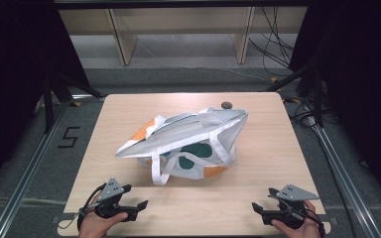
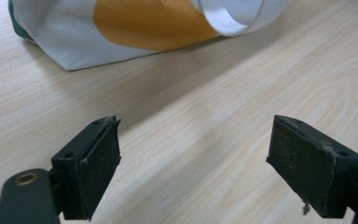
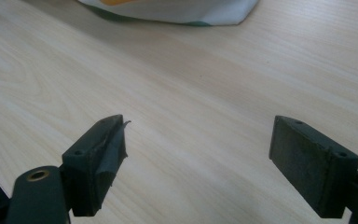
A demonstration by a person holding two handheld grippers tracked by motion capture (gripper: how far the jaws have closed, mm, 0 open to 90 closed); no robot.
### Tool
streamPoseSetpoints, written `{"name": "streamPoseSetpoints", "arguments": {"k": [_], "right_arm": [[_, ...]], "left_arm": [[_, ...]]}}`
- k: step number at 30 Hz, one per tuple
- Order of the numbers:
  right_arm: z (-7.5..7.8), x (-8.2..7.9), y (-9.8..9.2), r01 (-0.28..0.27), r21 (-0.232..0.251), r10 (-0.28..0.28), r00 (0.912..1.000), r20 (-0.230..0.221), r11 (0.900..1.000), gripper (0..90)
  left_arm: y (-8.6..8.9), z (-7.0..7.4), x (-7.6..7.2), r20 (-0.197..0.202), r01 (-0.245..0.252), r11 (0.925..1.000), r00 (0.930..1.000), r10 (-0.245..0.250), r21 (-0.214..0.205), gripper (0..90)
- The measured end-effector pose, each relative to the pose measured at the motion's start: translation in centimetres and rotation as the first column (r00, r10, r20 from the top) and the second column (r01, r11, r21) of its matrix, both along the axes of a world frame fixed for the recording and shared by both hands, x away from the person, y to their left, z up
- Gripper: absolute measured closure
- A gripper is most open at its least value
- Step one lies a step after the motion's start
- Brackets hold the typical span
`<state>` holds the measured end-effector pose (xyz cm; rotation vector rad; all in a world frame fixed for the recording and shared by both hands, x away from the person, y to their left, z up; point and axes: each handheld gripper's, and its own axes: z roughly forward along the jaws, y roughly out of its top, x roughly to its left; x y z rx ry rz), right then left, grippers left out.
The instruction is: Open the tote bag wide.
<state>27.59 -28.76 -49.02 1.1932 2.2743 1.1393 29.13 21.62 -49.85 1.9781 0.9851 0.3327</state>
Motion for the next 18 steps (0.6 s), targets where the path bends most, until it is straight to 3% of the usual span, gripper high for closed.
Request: {"name": "streamPoseSetpoints", "arguments": {"k": [5, 6, 7, 8, 11, 13, 18], "right_arm": [[-0.11, 0.11, -0.04, -0.008, 0.005, 0.008, 0.9999, -0.012, 1.0, 20.3], [-0.1, -0.14, 0.2, 0.021, 0.02, -0.02, 0.9992, -0.034, 0.9996, 20.2], [-0.1, -0.14, 0.2, 0.021, 0.02, -0.02, 0.9992, -0.034, 0.9996, 20.2], [-0.24, 0.18, 0.0, 0.009, -0.014, -0.009, 0.9999, -0.012, 0.9999, 20.3], [-0.19, 0.14, 0.0, -0.002, -0.005, 0.001, 0.9998, -0.021, 1.0, 20.3], [-0.19, 0.12, 0.01, -0.001, -0.002, 0.001, 0.9998, -0.022, 1.0, 20.4], [-0.23, 0.17, 0.04, 0.006, -0.012, -0.006, 0.9999, -0.015, 0.9999, 20.4]], "left_arm": [[0.02, 0.05, 0.06, 0.007, 0.014, 0.9998, 0.9999, -0.014, 0.017, 16.6], [0.16, 0.09, 0.13, 0.011, 0.018, 0.9991, 0.9998, -0.019, 0.039, 16.6], [0.16, 0.09, 0.13, 0.011, 0.018, 0.9991, 0.9998, -0.019, 0.039, 16.6], [-0.02, 0.03, 0.03, 0.004, 0.012, 0.9999, 0.9999, -0.012, 0.012, 16.7], [-0.11, 0.02, -0.03, -0.008, 0.007, 0.9999, 0.9999, -0.007, 0.011, 17.1], [0.12, 0.12, 0.08, 0.002, 0.031, 0.9982, 0.9995, -0.031, 0.05, 17.1], [0.12, 0.12, 0.08, 0.001, 0.033, 0.9984, 0.9994, -0.033, 0.047, 17.6]]}}
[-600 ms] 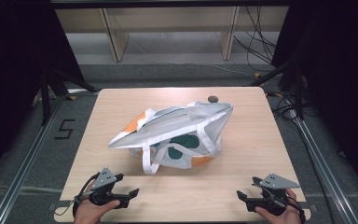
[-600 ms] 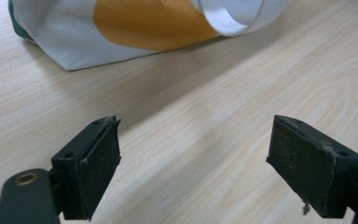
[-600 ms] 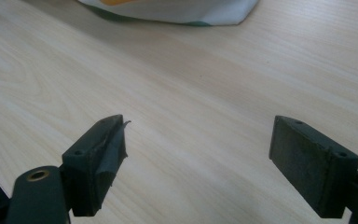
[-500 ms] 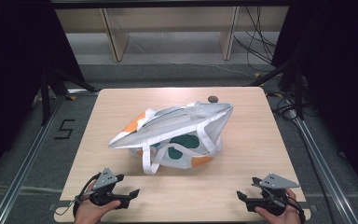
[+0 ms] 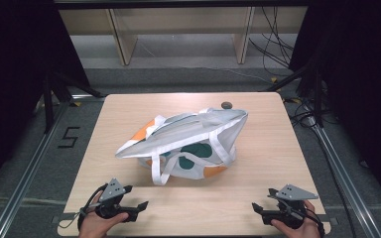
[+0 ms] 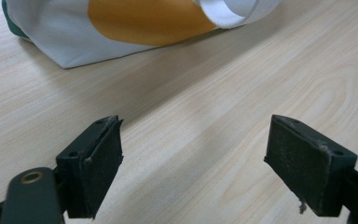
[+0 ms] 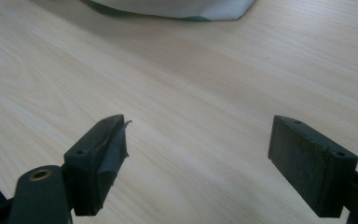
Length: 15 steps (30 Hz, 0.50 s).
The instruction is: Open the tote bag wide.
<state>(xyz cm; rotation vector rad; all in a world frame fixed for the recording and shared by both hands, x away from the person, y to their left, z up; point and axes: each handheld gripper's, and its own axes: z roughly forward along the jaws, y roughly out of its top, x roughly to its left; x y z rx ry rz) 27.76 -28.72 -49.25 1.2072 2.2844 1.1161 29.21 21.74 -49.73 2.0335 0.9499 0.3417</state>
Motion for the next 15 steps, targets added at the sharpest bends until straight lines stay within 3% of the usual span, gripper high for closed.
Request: {"name": "streamPoseSetpoints", "arguments": {"k": [5, 6, 8, 9, 10, 11, 12, 13, 14, 15], "right_arm": [[0.1, 0.0, 0.0, -0.01, 0.006, 0.01, 1.0, -0.001, 0.9999, 20.2], [0.1, 0.0, 0.0, -0.006, 0.005, 0.006, 1.0, -0.001, 1.0, 20.0], [0.1, 0.1, 0.0, 0.003, 0.001, -0.003, 1.0, 0.005, 1.0, 18.4], [0.2, 0.0, 0.1, 0.017, 0.028, -0.017, 0.9998, -0.003, 0.9995, 17.9], [0.2, 0.3, -0.1, -0.001, 0.011, 0.001, 0.9997, 0.024, 0.9999, 17.9], [0.4, 0.3, -0.1, -0.003, 0.021, 0.003, 0.9999, 0.013, 0.9998, 17.9], [0.5, 0.2, 0.2, 0.015, 0.046, -0.016, 0.9999, 0.002, 0.9988, 17.7], [0.6, 0.6, 0.1, -0.007, 0.035, 0.006, 0.9998, 0.021, 0.9994, 18.2], [1.0, 0.6, 0.3, -0.004, 0.044, 0.004, 1.0, 0.007, 0.999, 23.2], [1.2, 0.7, 0.4, -0.007, 0.06, 0.007, 0.9999, 0.014, 0.9982, 25.6]], "left_arm": [[0.0, 0.1, 0.0, 0.008, 0.005, 1.0, 1.0, -0.005, 0.007, 18.6], [-0.3, -0.1, -0.1, 0.01, -0.017, 0.9993, 0.9998, 0.017, -0.032, 19.0], [-0.1, 0.0, 0.0, 0.005, -0.006, 0.9999, 1.0, 0.006, -0.008, 19.3], [-0.2, 0.1, -0.1, -0.007, -0.02, 0.9996, 0.9998, 0.02, -0.018, 19.4], [-0.2, 0.1, -0.1, -0.005, -0.013, 0.9994, 0.9999, 0.013, -0.033, 20.1], [-0.3, 0.1, -0.1, 0.001, -0.006, 0.9988, 1.0, 0.006, -0.048, 21.8], [-0.2, 0.1, 0.0, 0.007, 0.007, 0.9998, 1.0, -0.007, -0.017, 25.2], [-0.5, 0.3, 0.0, -0.001, 0.011, 0.999, 0.9999, -0.011, -0.043, 29.1], [-0.3, 0.4, 0.1, 0.005, 0.019, 0.9996, 0.9998, -0.018, -0.023, 30.0], [-0.5, 0.4, 0.0, 0.005, 0.022, 0.9986, 0.9998, -0.021, -0.049, 32.2]]}}
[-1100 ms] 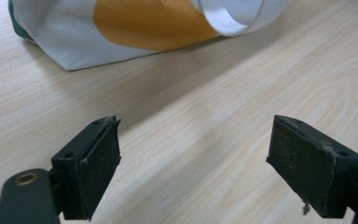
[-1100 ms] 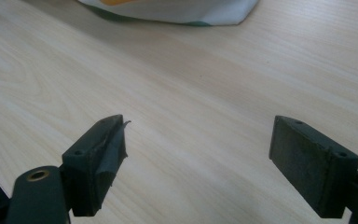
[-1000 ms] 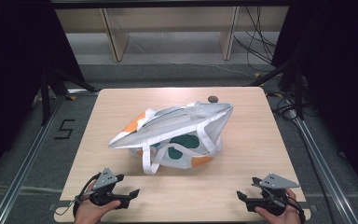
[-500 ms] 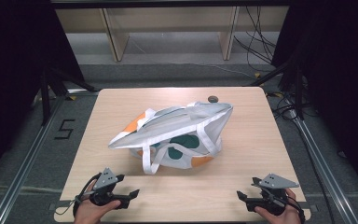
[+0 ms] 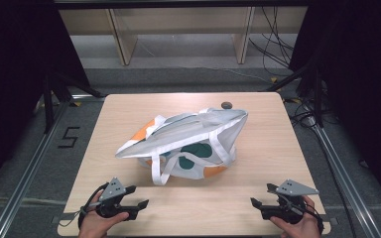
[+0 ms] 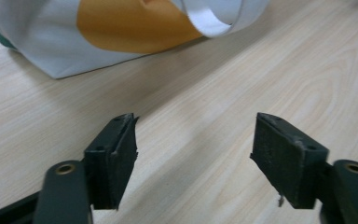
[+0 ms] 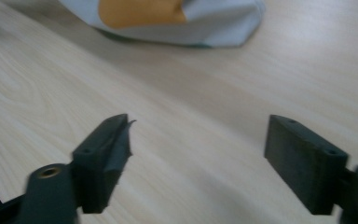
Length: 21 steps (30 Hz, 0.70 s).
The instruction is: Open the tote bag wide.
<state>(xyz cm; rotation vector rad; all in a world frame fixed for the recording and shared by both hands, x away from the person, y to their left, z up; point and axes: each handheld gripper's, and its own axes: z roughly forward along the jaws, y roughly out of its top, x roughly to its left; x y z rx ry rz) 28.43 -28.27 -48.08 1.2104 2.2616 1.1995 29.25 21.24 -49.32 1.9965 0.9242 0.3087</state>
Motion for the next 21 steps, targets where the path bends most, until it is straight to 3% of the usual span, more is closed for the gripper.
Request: {"name": "streamPoseSetpoints", "arguments": {"k": [1, 2, 4, 5, 6, 8, 9, 10, 12, 15, 19, 21], "right_arm": [[0.3, 0.2, 0.1, -0.015, -0.001, 0.015, 0.9998, 0.011, 0.9999, 27.5], [0.6, 0.5, 0.0, -0.03, -0.013, 0.03, 0.999, 0.033, 0.9995, 30.4], [1.4, 0.6, 0.3, -0.036, 0.01, 0.036, 0.9981, 0.05, 0.9993, 45.3], [1.8, 0.9, 0.2, -0.05, 0.005, 0.049, 0.996, 0.075, 0.9988, 49.7], [2.1, 0.9, 0.5, -0.047, 0.023, 0.045, 0.9967, 0.068, 0.9987, 55.4], [2.9, 1.3, 0.6, -0.059, 0.006, 0.058, 0.9958, 0.071, 0.9983, 65.2], [3.2, 1.7, 0.8, -0.071, 0.011, 0.07, 0.992, 0.105, 0.9974, 70.8], [3.6, 1.9, 0.9, -0.076, 0.008, 0.075, 0.992, 0.102, 0.997, 74.2], [4.7, 2.7, 1.3, -0.095, 0.001, 0.094, 0.9867, 0.133, 0.9955, 82.4], [6.6, 4.1, 2.2, -0.117, 0.011, 0.112, 0.9747, 0.193, 0.9931, 88.3], [9.4, 5.6, 3.4, -0.146, 0.007, 0.141, 0.9654, 0.22, 0.9893, 90.0], [10.9, 6.5, 4.2, -0.164, 0.001, 0.159, 0.9557, 0.248, 0.9865, 90.0]], "left_arm": [[0.2, 0.3, 0.0, -0.011, 0.012, 0.9995, 0.9999, -0.012, 0.028, 35.9], [0.0, 0.3, 0.0, -0.002, 0.009, 1.0, 1.0, -0.009, -0.004, 39.2], [0.2, 0.9, 0.0, 0.01, 0.032, 0.9993, 0.9994, -0.032, 0.018, 52.1], [0.1, 1.2, 0.0, 0.02, 0.036, 0.9993, 0.9992, -0.036, 0.011, 55.3], [0.0, 1.5, 0.0, 0.034, 0.038, 0.9992, 0.9987, -0.038, 0.009, 62.0], [0.1, 2.2, 0.2, 0.047, 0.052, 0.9986, 0.9975, -0.052, 0.008, 70.1], [0.1, 2.5, 0.4, 0.058, 0.056, 0.9983, 0.9967, -0.057, 0.017, 74.4], [0.1, 2.9, 0.6, 0.07, 0.05, 0.9987, 0.9963, -0.05, 0.0, 77.4], [0.0, 4.0, 1.1, 0.084, 0.064, 0.9979, 0.9944, -0.064, 0.005, 82.7], [-0.2, 5.6, 1.8, 0.113, 0.071, 0.9975, 0.991, -0.071, 0.004, 87.2], [-0.6, 7.9, 3.3, 0.136, 0.094, 0.9956, 0.9863, -0.093, -0.003, 88.9], [-0.8, 8.6, 4.0, 0.127, 0.08, 0.9967, 0.9888, -0.078, -0.011, 89.2]]}}
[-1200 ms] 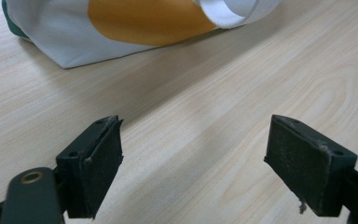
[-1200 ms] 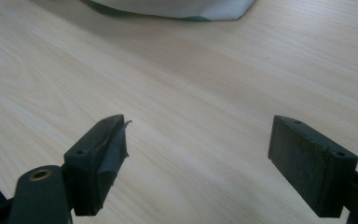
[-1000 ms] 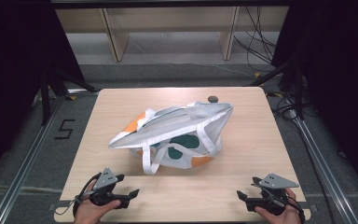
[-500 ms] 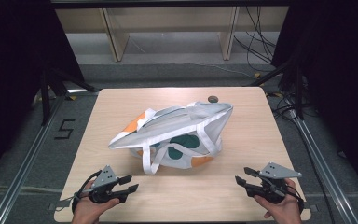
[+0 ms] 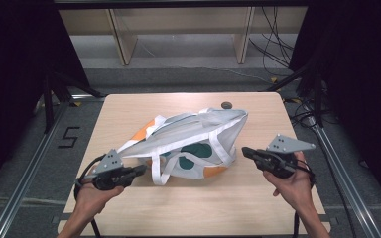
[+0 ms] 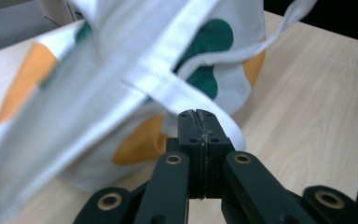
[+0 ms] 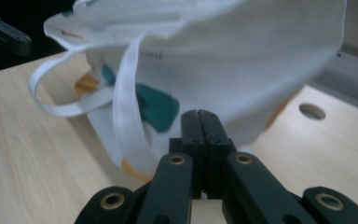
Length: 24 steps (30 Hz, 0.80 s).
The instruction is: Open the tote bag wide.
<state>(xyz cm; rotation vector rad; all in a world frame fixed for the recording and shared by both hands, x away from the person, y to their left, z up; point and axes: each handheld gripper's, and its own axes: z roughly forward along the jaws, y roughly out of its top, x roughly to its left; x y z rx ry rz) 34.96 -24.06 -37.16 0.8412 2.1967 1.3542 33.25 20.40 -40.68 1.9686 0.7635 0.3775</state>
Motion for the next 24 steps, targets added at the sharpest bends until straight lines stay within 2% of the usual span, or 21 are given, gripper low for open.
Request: {"name": "streamPoseSetpoints", "arguments": {"k": [2, 3, 4, 5, 6, 7, 8, 9, 10, 11, 12, 13, 15, 16, 17, 18, 19, 20, 21, 23, 24], "right_arm": [[1.0, 0.7, 0.7, -0.01, -0.009, 0.01, 0.9998, 0.015, 0.9999, 90.0], [1.6, 1.0, 1.0, -0.02, -0.022, 0.02, 0.9998, 0.003, 0.9996, 90.0], [2.1, 1.4, 1.4, -0.023, -0.025, 0.024, 0.9992, 0.031, 0.9994, 90.0], [2.7, 1.6, 1.8, -0.027, -0.028, 0.027, 0.9995, 0.015, 0.9992, 90.0], [3.1, 1.9, 2.3, -0.028, -0.025, 0.029, 0.9994, 0.019, 0.9993, 90.0], [3.6, 2.3, 2.5, -0.04, -0.036, 0.041, 0.9989, 0.025, 0.9986, 90.0], [4.3, 2.8, 3.0, -0.044, -0.04, 0.045, 0.9987, 0.026, 0.9982, 90.0], [4.6, 3.2, 3.3, -0.037, -0.039, 0.038, 0.9987, 0.033, 0.9986, 90.0], [5.1, 3.5, 3.6, -0.042, -0.05, 0.044, 0.9988, 0.022, 0.9978, 90.0], [5.4, 4.0, 4.0, -0.044, -0.058, 0.046, 0.9987, 0.023, 0.9973, 90.0], [5.7, 4.5, 4.4, -0.043, -0.068, 0.046, 0.9985, 0.03, 0.9968, 90.0], [6.0, 4.9, 4.9, -0.044, -0.082, 0.046, 0.9985, 0.029, 0.9957, 90.0], [6.2, 6.0, 5.8, -0.035, -0.116, 0.038, 0.9991, 0.02, 0.9927, 90.0], [6.2, 6.7, 6.3, -0.035, -0.159, 0.041, 0.9985, 0.037, 0.9866, 90.0], [6.0, 7.2, 6.8, -0.032, -0.188, 0.033, 0.9995, 0.001, 0.9816, 90.0], [5.5, 7.9, 7.2, -0.026, -0.208, 0.029, 0.9995, 0.01, 0.9777, 90.0], [5.2, 8.3, 7.4, -0.027, -0.228, 0.023, 0.9995, -0.022, 0.9732, 90.0], [4.4, 9.0, 7.7, -0.02, -0.259, 0.007, 0.9985, -0.054, 0.9657, 90.0], [3.6, 9.6, 7.8, -0.003, -0.287, -0.017, 0.9975, -0.068, 0.9578, 90.0], [2.2, 10.7, 7.6, 0.014, -0.374, -0.05, 0.9949, -0.088, 0.9272, 90.0], [1.3, 11.1, 7.4, 0.025, -0.383, -0.073, 0.9912, -0.111, 0.9236, 90.0]], "left_arm": [[-0.2, 0.9, 1.1, -0.001, 0.012, 0.9999, 0.9999, -0.012, 0.003, 89.3], [-0.4, 1.2, 1.6, 0.004, 0.006, 1.0, 1.0, -0.006, 0.005, 89.3], [-0.5, 1.5, 2.1, -0.002, 0.011, 0.9999, 0.9999, -0.011, 0.01, 89.3], [-0.7, 1.7, 2.6, -0.008, 0.007, 0.9999, 0.9999, -0.007, 0.01, 89.3], [-0.9, 1.9, 3.0, -0.007, 0.008, 0.9999, 0.9999, -0.008, 0.01, 89.3], [-1.2, 2.2, 3.8, -0.009, 0.009, 0.9995, 0.9999, -0.008, 0.031, 89.3], [-1.4, 2.2, 4.2, -0.019, -0.009, 0.9996, 0.9998, 0.01, 0.027, 89.3], [-1.5, 2.4, 4.8, -0.018, -0.005, 0.9993, 0.9998, 0.005, 0.036, 89.3], [-1.7, 2.6, 5.4, -0.008, -0.007, 0.9994, 0.9999, 0.007, 0.034, 89.3], [-1.9, 2.8, 5.9, -0.014, -0.024, 0.9988, 0.9996, 0.025, 0.043, 89.3], [-2.0, 2.9, 6.5, -0.008, -0.018, 0.9981, 0.9998, 0.019, 0.058, 89.3], [-2.3, 3.0, 7.0, -0.009, -0.031, 0.9979, 0.9994, 0.032, 0.057, 89.3], [-2.8, 3.2, 8.0, -0.01, -0.042, 0.9969, 0.999, 0.043, 0.067, 89.3], [-2.8, 3.3, 8.6, -0.008, -0.041, 0.9946, 0.9991, 0.042, 0.095, 89.3], [-2.9, 3.3, 9.2, -0.005, -0.055, 0.9941, 0.9984, 0.056, 0.093, 89.2], [-2.8, 3.3, 9.7, -0.008, -0.061, 0.9934, 0.998, 0.062, 0.097, 89.3], [-2.8, 3.2, 10.3, -0.023, -0.074, 0.9933, 0.9968, 0.076, 0.089, 89.3], [-2.8, 3.2, 10.3, -0.023, -0.074, 0.9933, 0.9968, 0.076, 0.089, 89.2], [-2.7, 2.8, 11.4, -0.03, -0.096, 0.9912, 0.9946, 0.099, 0.091, 89.2], [-2.7, 2.0, 12.4, -0.054, -0.112, 0.9889, 0.9916, 0.117, 0.098, 89.2], [-2.7, 1.5, 12.7, -0.068, -0.116, 0.988, 0.9901, 0.123, 0.103, 89.2]]}}
